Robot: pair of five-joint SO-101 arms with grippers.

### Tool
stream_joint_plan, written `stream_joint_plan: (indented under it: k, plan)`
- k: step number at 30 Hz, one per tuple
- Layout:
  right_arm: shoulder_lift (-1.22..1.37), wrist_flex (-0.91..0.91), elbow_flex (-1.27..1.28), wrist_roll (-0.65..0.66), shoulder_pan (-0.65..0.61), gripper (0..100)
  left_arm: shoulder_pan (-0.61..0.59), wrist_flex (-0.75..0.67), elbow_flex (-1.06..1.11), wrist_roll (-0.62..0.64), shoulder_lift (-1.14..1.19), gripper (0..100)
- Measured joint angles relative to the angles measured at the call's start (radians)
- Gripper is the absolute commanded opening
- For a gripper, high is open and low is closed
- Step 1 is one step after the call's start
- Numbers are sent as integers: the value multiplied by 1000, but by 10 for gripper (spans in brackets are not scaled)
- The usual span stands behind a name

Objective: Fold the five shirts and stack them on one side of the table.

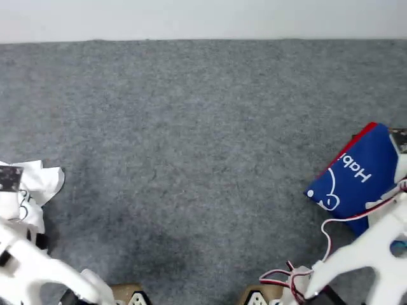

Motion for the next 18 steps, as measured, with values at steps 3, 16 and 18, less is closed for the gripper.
stream_joint_plan:
  k: [3, 16, 18]
  plan:
    - [-41, 0, 0, 0, 0, 12, 0, -109, 91, 0, 0, 107]
    - [-117, 0, 0, 0, 0, 12, 167, 100, -215, 135, 0, 13]
    - [-129, 0, 0, 0, 0, 12, 236, 189, -338, 216, 0, 13]
